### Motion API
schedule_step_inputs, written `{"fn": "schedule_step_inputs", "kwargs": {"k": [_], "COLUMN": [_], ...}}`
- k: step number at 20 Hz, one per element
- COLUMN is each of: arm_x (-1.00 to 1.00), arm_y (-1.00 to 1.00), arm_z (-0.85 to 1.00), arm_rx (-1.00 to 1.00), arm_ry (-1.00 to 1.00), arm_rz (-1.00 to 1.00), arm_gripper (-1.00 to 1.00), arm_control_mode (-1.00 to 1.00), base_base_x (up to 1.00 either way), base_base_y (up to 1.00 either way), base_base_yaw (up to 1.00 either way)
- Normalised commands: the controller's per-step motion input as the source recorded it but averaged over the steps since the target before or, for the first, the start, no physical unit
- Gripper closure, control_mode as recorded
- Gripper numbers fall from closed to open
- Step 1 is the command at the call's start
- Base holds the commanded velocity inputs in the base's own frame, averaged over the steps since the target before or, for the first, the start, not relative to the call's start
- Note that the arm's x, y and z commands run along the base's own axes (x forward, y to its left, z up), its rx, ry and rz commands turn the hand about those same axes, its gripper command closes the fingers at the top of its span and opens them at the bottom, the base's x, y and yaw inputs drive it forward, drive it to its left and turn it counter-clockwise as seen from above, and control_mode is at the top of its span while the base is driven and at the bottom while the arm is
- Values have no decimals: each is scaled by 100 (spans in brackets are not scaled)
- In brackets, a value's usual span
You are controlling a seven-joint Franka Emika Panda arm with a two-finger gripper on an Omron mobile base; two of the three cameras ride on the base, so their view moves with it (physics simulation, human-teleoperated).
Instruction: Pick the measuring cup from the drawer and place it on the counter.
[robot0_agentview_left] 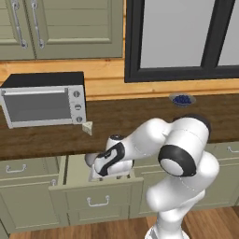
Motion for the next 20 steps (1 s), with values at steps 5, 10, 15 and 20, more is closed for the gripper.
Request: {"fn": "schedule_step_inputs", "kwargs": {"k": [5,10,15,20], "arm_x": [-62,-78,-59,26], "arm_y": [22,20,8,0], "arm_z": [-24,-9,0,10], "arm_rx": [2,2,3,-2], "arm_ry": [0,0,0,2], "arm_rz": [0,0,0,-2], "arm_gripper": [-100,-100,-100,-100], "arm_control_mode": [-100,-100,-100,-100], "base_base_x": [0,0,0,0], "base_base_y": [0,0,0,0], "base_base_yaw": [0,0,0,0]}}
